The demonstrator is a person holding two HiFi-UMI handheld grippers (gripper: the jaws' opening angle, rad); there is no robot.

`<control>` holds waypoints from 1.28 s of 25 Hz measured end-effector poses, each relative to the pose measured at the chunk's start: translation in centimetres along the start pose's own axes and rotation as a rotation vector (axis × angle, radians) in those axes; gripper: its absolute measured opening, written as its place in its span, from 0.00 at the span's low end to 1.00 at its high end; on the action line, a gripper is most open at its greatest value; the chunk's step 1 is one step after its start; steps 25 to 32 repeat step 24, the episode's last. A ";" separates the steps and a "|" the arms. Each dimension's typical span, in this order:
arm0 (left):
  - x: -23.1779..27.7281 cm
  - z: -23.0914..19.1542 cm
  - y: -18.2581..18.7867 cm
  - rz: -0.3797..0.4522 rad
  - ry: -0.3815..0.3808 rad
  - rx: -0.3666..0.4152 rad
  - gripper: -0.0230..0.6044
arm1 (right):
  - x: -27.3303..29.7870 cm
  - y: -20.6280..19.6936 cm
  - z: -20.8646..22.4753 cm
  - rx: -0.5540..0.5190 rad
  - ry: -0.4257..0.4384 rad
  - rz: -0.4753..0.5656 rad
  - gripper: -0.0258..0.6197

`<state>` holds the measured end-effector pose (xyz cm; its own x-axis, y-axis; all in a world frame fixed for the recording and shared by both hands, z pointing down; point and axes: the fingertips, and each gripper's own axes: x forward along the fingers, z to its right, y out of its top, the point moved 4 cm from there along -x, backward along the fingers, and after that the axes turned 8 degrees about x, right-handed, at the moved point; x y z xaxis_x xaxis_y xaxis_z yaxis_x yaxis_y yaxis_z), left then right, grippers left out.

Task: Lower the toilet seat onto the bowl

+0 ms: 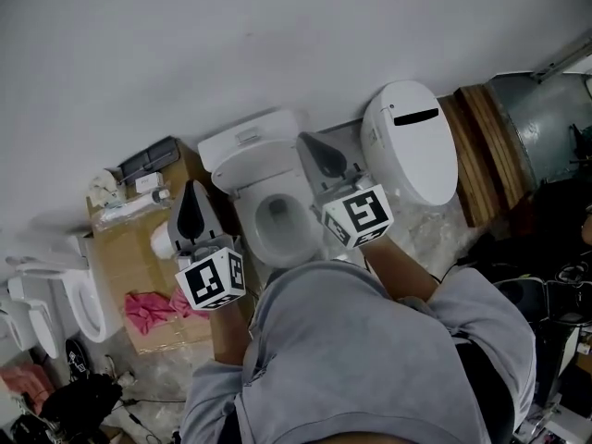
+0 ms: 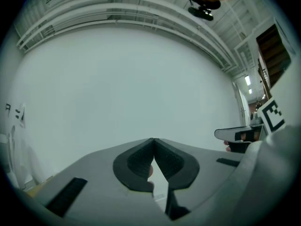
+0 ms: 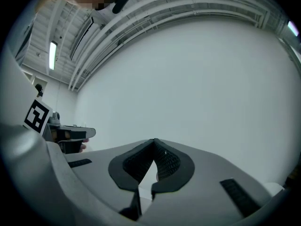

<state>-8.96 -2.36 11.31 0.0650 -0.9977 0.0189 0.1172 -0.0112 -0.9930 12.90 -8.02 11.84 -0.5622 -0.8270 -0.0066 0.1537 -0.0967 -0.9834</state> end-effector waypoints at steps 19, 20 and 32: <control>-1.1 -1.1 0.3 0.009 0.013 0.009 0.04 | -0.5 -0.4 -1.4 -0.026 0.000 0.008 0.04; -1.1 -1.0 0.3 0.008 0.013 0.008 0.04 | -0.5 -0.5 -1.4 -0.028 0.001 0.007 0.04; -1.0 -1.0 0.3 0.006 0.014 0.008 0.04 | -0.6 -0.7 -1.5 -0.034 0.004 0.000 0.04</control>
